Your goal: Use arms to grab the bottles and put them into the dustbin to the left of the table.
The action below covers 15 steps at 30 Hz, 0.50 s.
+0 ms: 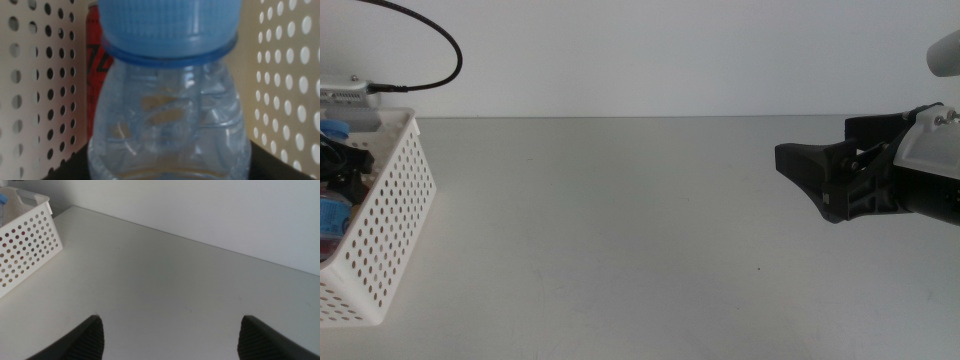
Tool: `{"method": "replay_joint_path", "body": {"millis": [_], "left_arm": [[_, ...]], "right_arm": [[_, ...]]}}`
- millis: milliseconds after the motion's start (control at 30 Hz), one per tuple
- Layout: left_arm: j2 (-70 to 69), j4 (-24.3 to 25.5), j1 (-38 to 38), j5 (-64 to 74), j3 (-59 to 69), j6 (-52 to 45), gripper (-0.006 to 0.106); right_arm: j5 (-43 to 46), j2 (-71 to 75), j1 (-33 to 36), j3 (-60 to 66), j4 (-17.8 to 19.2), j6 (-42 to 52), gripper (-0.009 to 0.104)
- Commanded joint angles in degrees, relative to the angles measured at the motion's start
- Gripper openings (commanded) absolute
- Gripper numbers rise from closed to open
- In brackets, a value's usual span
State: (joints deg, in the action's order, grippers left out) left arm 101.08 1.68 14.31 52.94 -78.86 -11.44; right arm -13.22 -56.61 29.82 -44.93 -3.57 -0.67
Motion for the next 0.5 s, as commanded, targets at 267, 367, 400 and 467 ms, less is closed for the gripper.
{"method": "replay_joint_path", "body": {"millis": [267,367,400,467], "left_arm": [[-1.4,-1.1,0.1,-4.3,-2.3,-3.4,0.094],[-1.4,-3.0,0.1,-3.8,-2.3,-3.4,0.094],[-1.6,-3.7,0.1,-3.3,-2.3,-3.4,0.094],[-2.3,-4.5,0.0,-2.0,-2.3,-3.4,0.094]], "right_arm": [[3.7,1.0,0.0,-1.4,0.2,0.7,0.071],[3.7,1.0,0.0,-1.4,0.2,0.7,0.071],[3.7,1.0,0.0,-1.4,0.2,0.7,0.071],[3.7,1.0,0.0,-1.4,0.2,0.7,0.071]]}}
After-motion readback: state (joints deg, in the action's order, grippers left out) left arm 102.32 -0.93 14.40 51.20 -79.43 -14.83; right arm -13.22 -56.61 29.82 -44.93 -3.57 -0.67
